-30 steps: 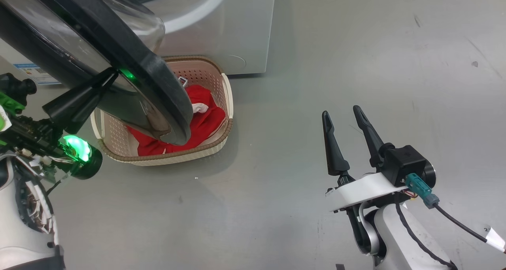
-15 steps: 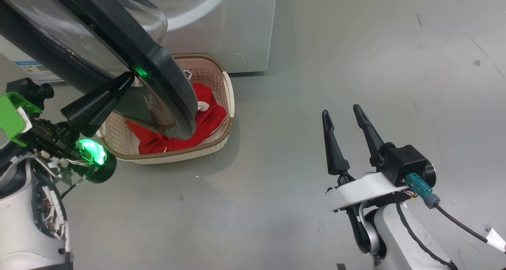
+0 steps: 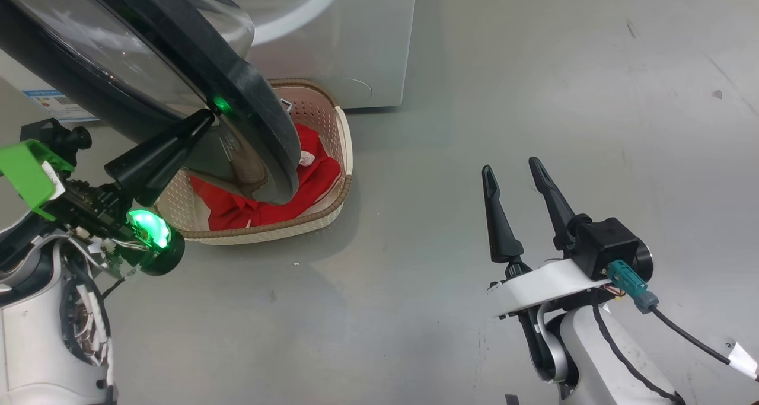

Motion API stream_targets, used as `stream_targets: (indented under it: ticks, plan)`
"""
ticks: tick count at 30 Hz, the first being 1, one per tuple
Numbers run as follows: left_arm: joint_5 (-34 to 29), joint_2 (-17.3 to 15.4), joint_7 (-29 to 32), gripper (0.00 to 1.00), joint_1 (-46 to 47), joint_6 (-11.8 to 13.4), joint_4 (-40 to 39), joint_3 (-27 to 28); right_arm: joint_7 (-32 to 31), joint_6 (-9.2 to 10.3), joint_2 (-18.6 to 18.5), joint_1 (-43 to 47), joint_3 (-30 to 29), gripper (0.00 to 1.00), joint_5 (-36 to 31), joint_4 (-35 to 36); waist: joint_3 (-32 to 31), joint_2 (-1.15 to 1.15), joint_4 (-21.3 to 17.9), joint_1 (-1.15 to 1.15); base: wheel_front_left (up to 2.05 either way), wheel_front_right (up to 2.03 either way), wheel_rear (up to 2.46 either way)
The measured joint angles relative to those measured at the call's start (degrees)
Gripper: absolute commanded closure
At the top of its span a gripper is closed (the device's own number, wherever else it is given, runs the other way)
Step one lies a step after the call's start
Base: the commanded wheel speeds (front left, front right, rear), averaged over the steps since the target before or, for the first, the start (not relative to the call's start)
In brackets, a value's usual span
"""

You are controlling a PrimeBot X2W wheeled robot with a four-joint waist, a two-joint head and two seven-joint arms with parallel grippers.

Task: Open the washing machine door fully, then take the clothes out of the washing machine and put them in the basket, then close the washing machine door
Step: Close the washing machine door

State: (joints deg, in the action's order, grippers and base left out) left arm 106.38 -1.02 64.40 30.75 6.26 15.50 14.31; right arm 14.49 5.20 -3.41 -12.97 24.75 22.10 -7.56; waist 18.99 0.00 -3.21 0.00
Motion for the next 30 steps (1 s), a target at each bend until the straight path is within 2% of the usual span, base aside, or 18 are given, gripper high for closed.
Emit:
stream_targets:
  ticks: [11,19,30]
  plan:
    - [0.02,-0.01,-4.33,1.00,-0.34,0.00,-2.45,0.05,0.00,0.08,0.01,-0.02,1.40,0.00,0.00,0.53,1.12,0.00,-1.21,0.00,0.00,0.00,0.00]
    - [-0.09,-0.04,-5.72,1.00,-0.66,0.00,-2.49,-2.02,0.00,0.49,0.02,-0.03,0.90,0.00,0.00,0.55,1.49,0.00,-1.34,0.00,0.00,0.00,0.00]
    - [-0.01,-0.04,-11.16,1.00,-0.60,0.00,-4.75,-2.15,0.00,0.52,0.02,-0.51,1.79,0.00,0.09,1.02,2.30,0.00,-1.64,0.00,0.00,0.00,0.00]
